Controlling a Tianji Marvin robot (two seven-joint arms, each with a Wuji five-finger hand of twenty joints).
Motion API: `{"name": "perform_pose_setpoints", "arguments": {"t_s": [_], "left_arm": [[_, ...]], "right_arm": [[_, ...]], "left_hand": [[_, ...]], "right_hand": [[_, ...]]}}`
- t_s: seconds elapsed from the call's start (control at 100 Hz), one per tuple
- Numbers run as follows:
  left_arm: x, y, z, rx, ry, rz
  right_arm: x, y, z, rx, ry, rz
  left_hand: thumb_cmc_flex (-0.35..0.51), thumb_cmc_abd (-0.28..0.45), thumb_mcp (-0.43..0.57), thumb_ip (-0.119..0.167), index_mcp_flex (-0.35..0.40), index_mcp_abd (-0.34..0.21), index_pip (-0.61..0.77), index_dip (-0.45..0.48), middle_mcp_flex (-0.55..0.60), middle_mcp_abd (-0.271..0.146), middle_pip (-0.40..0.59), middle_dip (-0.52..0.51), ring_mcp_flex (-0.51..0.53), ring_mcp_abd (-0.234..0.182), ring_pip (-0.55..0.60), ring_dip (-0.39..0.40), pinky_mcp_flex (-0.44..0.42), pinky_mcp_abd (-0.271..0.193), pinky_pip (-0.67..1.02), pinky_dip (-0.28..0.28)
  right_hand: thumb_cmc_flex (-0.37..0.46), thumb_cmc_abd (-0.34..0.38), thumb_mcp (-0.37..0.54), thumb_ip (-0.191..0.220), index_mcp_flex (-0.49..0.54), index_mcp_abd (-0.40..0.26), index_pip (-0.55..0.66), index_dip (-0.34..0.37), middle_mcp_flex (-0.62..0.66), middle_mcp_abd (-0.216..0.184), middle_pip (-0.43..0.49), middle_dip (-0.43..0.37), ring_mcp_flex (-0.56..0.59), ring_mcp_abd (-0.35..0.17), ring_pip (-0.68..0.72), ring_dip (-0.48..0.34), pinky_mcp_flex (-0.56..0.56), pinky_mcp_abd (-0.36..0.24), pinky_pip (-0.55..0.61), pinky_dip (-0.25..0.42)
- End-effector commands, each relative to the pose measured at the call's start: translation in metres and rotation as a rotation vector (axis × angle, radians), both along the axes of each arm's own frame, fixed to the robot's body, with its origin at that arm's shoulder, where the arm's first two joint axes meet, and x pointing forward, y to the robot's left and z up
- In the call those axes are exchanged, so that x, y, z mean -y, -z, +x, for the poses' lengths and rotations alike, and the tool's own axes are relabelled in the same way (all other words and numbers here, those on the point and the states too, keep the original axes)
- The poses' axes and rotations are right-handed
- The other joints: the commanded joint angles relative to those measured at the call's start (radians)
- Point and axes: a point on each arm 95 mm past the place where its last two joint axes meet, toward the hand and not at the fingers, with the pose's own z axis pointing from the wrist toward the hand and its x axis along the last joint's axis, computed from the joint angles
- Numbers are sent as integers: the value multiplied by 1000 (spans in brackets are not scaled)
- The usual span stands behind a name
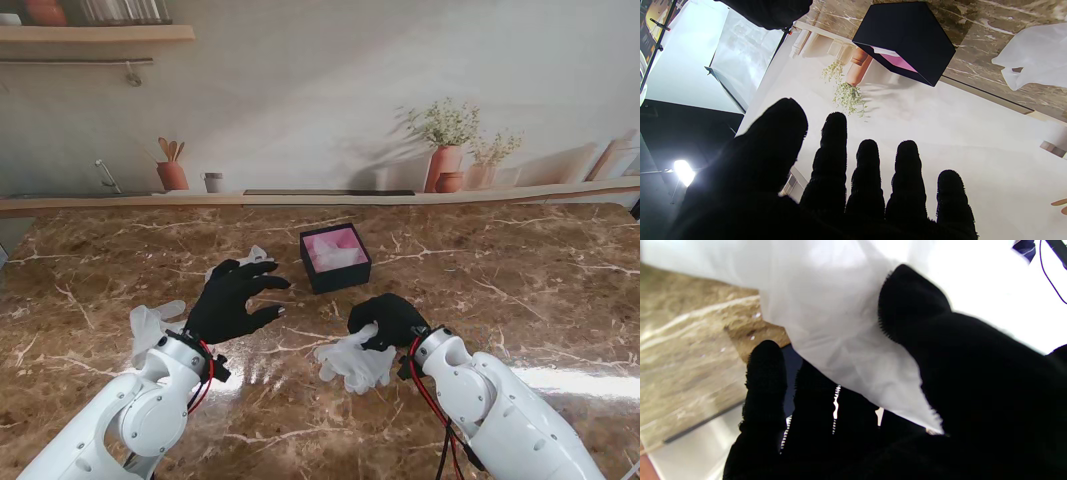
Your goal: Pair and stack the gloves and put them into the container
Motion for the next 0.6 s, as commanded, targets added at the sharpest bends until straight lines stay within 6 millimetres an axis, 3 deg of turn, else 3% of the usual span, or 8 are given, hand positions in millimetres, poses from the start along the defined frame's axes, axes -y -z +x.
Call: {"name": "perform_pose_setpoints", "arguments": {"t_s": [0.0, 0.11, 0.2, 0.29, 0.45, 0.49, 0.59], "left_arm": [[1, 2, -2, -5, 8, 3], [2, 2, -2, -7, 9, 2], [3, 1, -2, -9, 15, 5], [4, 1, -2, -8, 21, 5], [5, 0, -2, -4, 22, 6], [5, 0, -1, -3, 22, 5], [6, -1, -1, -4, 28, 6]], "right_arm": [[3, 12, -12, -15, 7, 2], [6, 16, -21, 40, 32, 20], [11, 19, -27, 68, 29, -16], [16, 23, -32, 68, 34, -28], [26, 25, -40, 71, 38, -62], [28, 24, -41, 67, 32, -70], [33, 22, -47, 14, -6, -96]], "left_hand": [[14, 38, -31, 21, 33, -30, 14, 7, -1, -29, -24, -9, -32, -40, -34, -8, -17, -21, -38, 20], [16, 39, -32, 22, 35, -27, 15, 7, 0, -27, -23, -8, -32, -40, -33, -8, -17, -22, -40, 21], [16, 40, -32, 22, 34, -28, 14, 7, 1, -27, -22, -8, -33, -40, -32, -7, -16, -21, -40, 23], [17, 41, -31, 22, 34, -27, 14, 7, 1, -26, -22, -8, -32, -40, -32, -7, -16, -21, -40, 24], [17, 40, -27, 23, 31, -26, 13, 6, 2, -28, -21, -7, -30, -40, -30, -7, -14, -21, -38, 26], [16, 39, -26, 23, 29, -25, 11, 6, 3, -28, -21, -7, -30, -39, -30, -6, -14, -21, -37, 27], [15, 40, -23, 22, 27, -25, 9, 5, -1, -29, -22, -7, -32, -39, -30, -6, -15, -22, -37, 26]], "right_hand": [[18, -2, 20, -12, 23, -29, 7, 17, -2, -20, -8, -3, -35, -15, -18, -17, -19, -13, -15, -20], [12, 6, 23, -12, 18, -28, 9, 18, -58, -10, -25, 4, -90, -25, -44, -25, -51, -13, -40, -21], [4, 0, 40, -11, 23, -47, -1, 33, -196, 2, -99, -10, -195, -36, -95, -100, -99, -19, -85, -12], [22, 15, 66, 5, 41, -50, -35, 67, -312, 19, -140, -181, -275, -33, -141, -162, -138, -13, -133, 7], [7, 13, 75, -1, 38, -57, -52, 65, -430, 44, -193, -296, -357, -27, -201, -221, -190, -7, -187, 5], [-24, -4, 74, -24, 2, -55, -36, 8, -470, 53, -203, -337, -390, -23, -222, -248, -211, -3, -219, 5], [-144, -11, 49, -34, -99, 8, -88, -106, -593, 80, -269, -400, -508, -2, -318, -315, -295, 10, -331, -21]]}}
